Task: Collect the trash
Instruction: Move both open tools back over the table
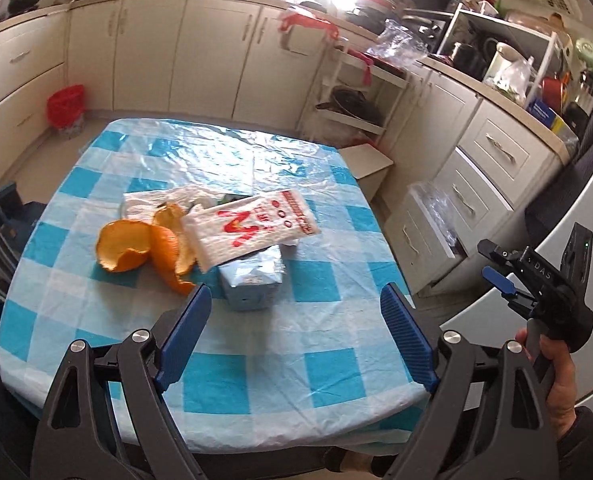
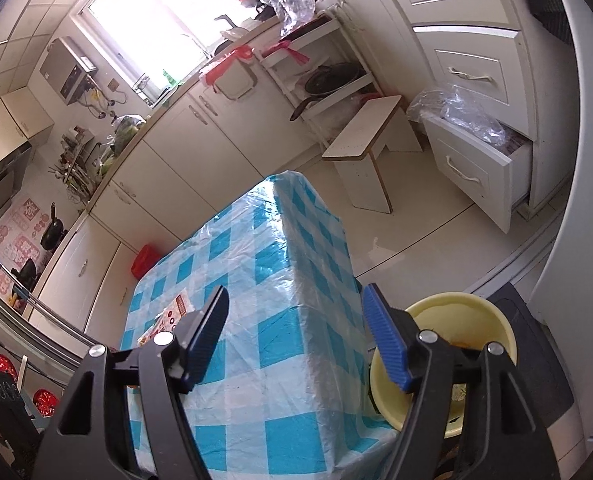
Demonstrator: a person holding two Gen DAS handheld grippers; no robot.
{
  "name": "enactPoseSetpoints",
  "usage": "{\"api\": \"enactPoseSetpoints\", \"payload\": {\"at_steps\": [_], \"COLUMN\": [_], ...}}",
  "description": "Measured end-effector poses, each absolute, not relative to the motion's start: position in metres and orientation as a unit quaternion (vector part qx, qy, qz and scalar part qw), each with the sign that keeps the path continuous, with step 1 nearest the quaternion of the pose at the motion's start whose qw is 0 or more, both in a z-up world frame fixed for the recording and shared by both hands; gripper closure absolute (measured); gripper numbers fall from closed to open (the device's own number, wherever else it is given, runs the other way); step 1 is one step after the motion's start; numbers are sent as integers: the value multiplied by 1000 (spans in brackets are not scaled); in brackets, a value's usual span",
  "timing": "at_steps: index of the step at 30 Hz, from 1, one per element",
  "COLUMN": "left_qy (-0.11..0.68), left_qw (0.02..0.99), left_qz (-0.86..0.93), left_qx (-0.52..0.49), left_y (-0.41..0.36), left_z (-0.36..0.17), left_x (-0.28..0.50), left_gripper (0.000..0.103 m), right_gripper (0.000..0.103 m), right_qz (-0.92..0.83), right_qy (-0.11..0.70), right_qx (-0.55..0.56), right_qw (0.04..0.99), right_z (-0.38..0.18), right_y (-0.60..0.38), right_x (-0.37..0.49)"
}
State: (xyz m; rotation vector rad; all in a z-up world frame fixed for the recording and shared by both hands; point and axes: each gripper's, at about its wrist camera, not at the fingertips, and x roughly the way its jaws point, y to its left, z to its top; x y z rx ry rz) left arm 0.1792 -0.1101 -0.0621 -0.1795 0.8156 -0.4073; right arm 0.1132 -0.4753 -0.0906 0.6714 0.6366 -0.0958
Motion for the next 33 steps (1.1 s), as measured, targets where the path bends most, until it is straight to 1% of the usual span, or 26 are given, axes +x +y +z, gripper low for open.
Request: {"api": "enactPoseSetpoints", "payload": {"at_steps": [6,15,33], "left_qy": [390,384,383], "left_qw": [898,902,904], "left_qz": [-174,-153,-129], "left_qx": [-105,-127,-141], "left_y": [-75,-42,-13], "left_z": [-64,-64,-67], "left_x": [176,175,175], "left_gripper": [20,20,20], "right_gripper": [34,33,33], "right_qz": [-32,-35,-35], "right_qy": [310,321,332], "right_qx": [305,295,289], "right_qw": [900,899,897], "right_z": [-88,-92,-97], "right_y": [-451,-438,-432], "right_x": [127,141,147]}}
